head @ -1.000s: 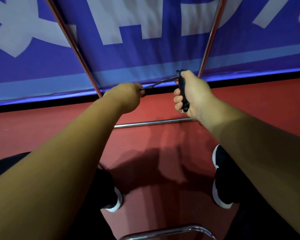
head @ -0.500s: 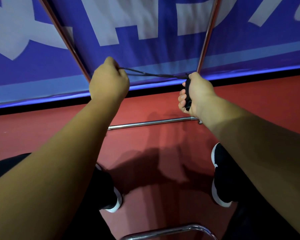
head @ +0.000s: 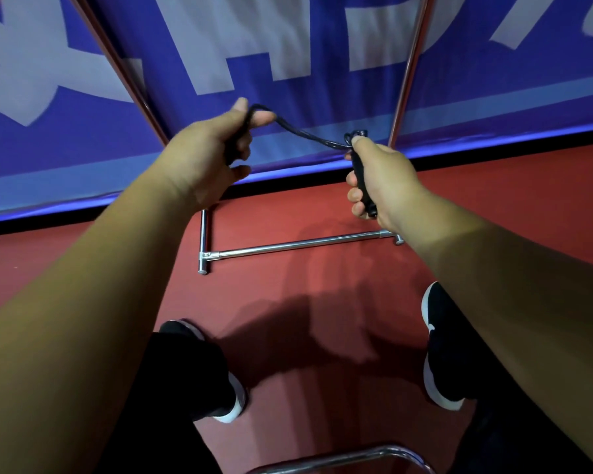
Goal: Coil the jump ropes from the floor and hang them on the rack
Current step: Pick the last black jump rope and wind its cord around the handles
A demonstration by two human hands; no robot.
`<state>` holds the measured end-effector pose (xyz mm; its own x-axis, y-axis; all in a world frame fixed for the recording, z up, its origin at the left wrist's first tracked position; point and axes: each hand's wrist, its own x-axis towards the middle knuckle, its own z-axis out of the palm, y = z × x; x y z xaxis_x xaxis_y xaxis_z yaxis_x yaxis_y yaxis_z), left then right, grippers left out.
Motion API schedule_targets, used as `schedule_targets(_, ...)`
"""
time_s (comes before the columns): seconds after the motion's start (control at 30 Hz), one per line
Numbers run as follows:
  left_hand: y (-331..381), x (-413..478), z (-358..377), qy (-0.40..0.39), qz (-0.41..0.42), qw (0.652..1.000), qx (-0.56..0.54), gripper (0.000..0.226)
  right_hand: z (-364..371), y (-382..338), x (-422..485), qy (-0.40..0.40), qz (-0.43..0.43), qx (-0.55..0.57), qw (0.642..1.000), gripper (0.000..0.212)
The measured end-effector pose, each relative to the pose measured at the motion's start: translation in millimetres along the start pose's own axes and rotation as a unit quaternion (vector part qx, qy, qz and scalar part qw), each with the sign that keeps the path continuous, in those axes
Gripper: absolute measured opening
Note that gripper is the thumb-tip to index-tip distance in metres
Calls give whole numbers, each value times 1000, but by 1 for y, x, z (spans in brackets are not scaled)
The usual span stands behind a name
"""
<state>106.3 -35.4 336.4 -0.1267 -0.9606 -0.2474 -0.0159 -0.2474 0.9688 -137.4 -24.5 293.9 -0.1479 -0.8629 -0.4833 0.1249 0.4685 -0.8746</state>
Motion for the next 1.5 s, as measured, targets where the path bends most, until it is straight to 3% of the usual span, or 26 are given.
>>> schedule_targets(0.07,1,-5,-1,-67,45,989,127,26,-2,2,1,20,5,3,1000,22)
schedule_targets(0.13,1,-10,2,-148,40,942,297,11,-5,4,2,28,10,4,1000,21)
schedule_targets(0.2,-8,-11,10,-191,14,846,497,2,-5,6,2,18,5,1,1000,21)
schedule_targets(0.27,-21,-9,20,-189,18,741,644,10,-3,6,0,0,-6,-3,1000,22)
schedule_targets(0.33,-32,-8,26,-169,7,717,676,13,0,4,-3,-17,-17,2,1000,22)
schedule_targets(0.4,-39,-6,23,-139,-28,748,648,13,3,2,-5,-30,-25,10,999,21)
schedule_targets(0.53,-39,-1,16,-9,-52,918,392,32,4,3,-5,-46,-39,9,998,27)
schedule_targets(0.63,-22,-2,18,46,-7,975,219,39,3,4,-4,-49,-49,-18,997,29)
schedule_targets(0.7,-10,2,19,64,7,983,171,40,3,6,-3,-44,-57,-41,997,29)
schedule_targets(0.83,6,5,21,75,-45,974,208,22,2,7,-2,-23,-70,-53,996,27)
schedule_targets(0.9,6,0,18,73,-13,981,181,50,1,6,-2,-14,-70,-48,996,27)
schedule_targets(0.97,5,-10,13,67,27,966,250,62,0,5,-2,-6,-68,-40,997,28)
schedule_targets(1.1,4,-15,6,-26,39,911,411,41,-2,0,-2,5,-51,-1,999,28)
schedule_targets(1.23,-8,-3,6,6,35,793,609,38,2,0,-7,-46,-31,13,998,31)
schedule_targets(1.3,-15,2,8,19,0,764,646,33,5,1,-11,-90,-12,19,996,33)
schedule_targets(1.37,-21,3,11,12,-30,777,629,24,7,0,-13,-132,-1,20,991,33)
schedule_targets(1.5,-21,-1,19,14,-69,947,313,18,6,-1,-14,-169,5,7,986,33)
